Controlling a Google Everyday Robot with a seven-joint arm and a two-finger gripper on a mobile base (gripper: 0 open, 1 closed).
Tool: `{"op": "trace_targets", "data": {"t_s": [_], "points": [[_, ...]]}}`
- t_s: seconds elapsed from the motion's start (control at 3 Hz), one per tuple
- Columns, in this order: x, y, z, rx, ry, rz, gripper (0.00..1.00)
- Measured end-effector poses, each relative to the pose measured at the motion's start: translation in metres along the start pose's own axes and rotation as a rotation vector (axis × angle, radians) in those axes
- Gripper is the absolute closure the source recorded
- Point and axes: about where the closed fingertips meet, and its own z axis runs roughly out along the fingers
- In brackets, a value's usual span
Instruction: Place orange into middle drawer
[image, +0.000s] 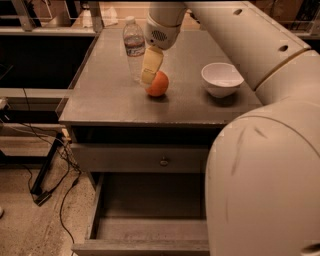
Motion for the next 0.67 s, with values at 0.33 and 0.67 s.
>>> {"op": "trace_targets", "data": {"t_s": [0.33,0.67], "points": [[0.04,-0.01,0.015,-0.017,0.032,0.107,0.0],[0.058,-0.011,0.022,-0.025,0.041,0.151,0.0]]}}
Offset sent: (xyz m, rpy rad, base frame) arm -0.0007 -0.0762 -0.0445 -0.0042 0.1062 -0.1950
